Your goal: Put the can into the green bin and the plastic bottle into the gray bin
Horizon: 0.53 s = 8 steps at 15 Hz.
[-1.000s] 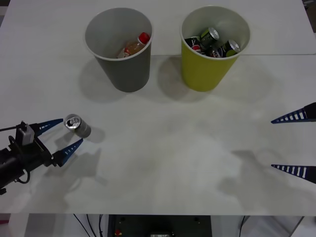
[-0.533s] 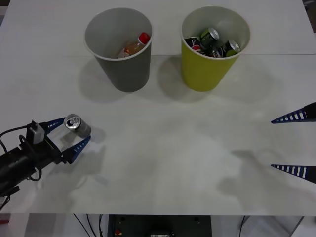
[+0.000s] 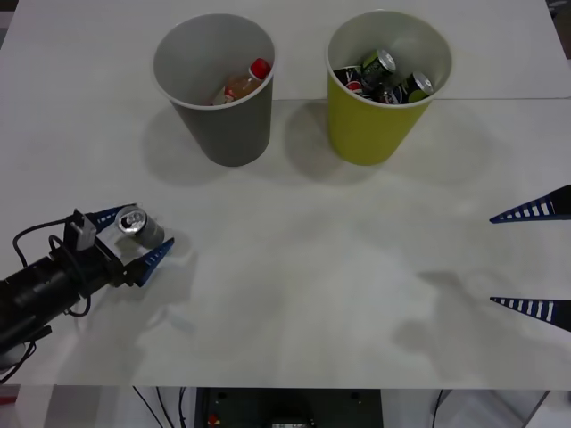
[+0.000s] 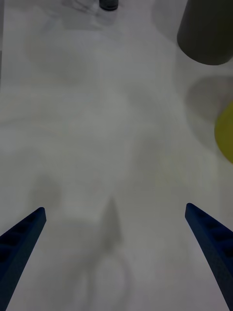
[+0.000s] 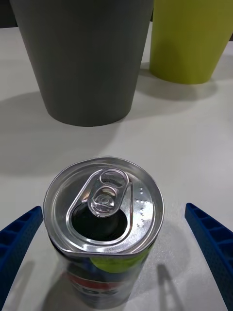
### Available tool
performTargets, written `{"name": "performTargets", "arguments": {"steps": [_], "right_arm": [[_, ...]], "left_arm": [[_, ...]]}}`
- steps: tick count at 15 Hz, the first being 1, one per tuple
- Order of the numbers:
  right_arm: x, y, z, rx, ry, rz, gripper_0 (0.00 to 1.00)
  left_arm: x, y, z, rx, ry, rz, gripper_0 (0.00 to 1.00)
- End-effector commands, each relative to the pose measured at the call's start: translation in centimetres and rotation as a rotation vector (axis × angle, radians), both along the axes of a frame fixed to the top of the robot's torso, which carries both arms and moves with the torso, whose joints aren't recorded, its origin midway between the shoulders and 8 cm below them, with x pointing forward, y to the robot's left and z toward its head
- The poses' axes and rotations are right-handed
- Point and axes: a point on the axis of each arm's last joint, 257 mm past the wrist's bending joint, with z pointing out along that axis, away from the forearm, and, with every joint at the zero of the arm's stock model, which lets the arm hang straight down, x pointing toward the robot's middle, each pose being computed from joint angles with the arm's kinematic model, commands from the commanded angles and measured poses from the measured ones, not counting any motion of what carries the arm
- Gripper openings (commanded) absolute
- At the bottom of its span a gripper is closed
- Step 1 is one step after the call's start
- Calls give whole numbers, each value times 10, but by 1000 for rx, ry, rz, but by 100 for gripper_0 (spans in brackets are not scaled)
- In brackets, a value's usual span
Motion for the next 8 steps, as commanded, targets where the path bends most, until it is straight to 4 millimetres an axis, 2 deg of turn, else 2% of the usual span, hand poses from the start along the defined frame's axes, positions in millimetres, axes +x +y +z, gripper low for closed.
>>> {"name": "performTargets", "arguments": {"steps": [1,4,5,6,7,8], "right_arm": [[0,0,0,0,0,0,100],[0,0,0,0,0,0,100],[0,0,0,0,0,0,100],[0,0,0,0,0,0,100],[0,0,0,0,0,0,100],[0,0,0,0,0,0,100]], "left_arm": [[5,-3,0,4,-2,2,100],[5,-8,-2,-4,0,2,100],[5,-9,-2,-7,0,5,92],[5,-8,-2,-7,1,6,44],[5,-9,-2,-5,-2,4,6],[5,-8,-3,4,-1,4,0]]}}
